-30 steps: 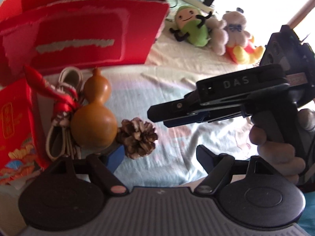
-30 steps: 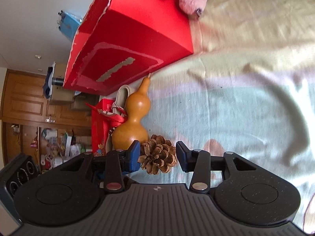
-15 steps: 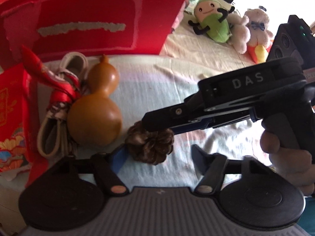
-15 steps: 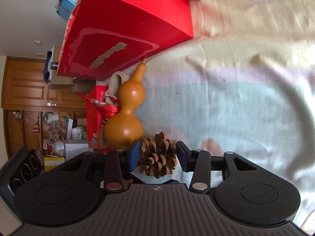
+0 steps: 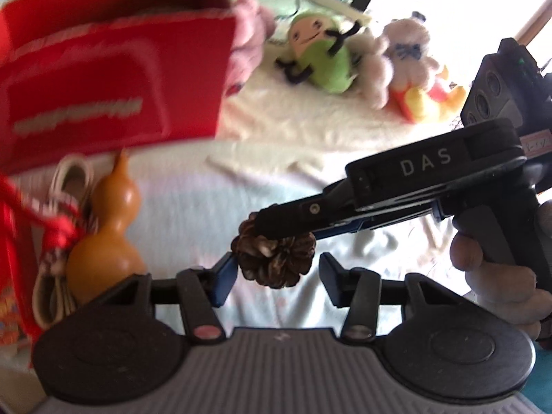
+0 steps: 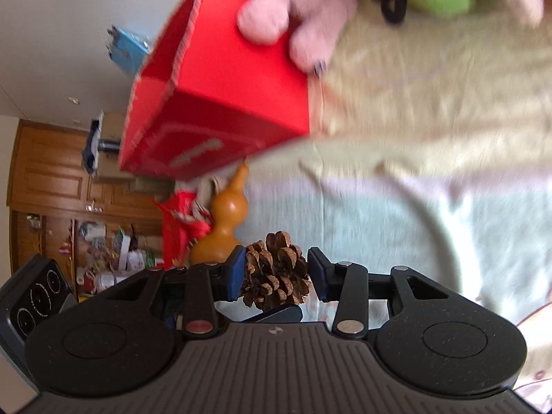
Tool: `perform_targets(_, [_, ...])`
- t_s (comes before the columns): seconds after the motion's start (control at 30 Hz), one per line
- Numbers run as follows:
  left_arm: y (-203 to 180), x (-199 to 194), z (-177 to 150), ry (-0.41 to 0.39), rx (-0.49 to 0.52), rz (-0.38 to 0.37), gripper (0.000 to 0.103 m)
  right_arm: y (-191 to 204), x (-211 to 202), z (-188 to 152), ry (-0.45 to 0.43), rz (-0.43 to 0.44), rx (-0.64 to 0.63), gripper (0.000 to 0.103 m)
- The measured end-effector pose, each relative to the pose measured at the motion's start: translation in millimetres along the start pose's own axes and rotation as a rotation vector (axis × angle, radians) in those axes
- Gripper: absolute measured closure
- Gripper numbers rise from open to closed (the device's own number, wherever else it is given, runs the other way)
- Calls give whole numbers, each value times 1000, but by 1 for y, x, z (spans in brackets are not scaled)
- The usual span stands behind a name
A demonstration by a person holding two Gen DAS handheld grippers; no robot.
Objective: Organize objects
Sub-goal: 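Lift the pine cone with the right gripper and carry it into the red box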
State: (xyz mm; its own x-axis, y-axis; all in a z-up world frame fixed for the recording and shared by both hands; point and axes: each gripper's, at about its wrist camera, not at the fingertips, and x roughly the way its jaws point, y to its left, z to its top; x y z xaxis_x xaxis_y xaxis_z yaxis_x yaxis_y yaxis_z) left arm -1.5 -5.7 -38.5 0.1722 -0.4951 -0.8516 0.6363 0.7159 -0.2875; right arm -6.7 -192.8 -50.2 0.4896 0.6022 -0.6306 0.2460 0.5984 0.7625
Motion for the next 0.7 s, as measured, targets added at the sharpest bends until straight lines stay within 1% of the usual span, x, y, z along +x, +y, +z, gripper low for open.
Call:
perform_targets(0.17, [-14, -14, 23, -80, 61, 13, 52, 20, -22, 14, -89, 19, -41, 59])
perform_targets(0.3, [-11, -35, 48, -163, 81, -12, 52, 49, -36, 26, -164, 37, -91, 59])
perform_targets(0.4, [-4, -51, 65, -224, 112, -36, 52, 73, -44, 39, -224, 26, -142, 59])
perform_targets(0.57, [17, -69, 97, -304, 161, -45, 52, 115, -32, 67, -286, -23, -245, 59])
perform_targets(0.7, [48, -70, 122, -326, 145, -66, 52, 136, -6, 88, -299, -87, -307, 59])
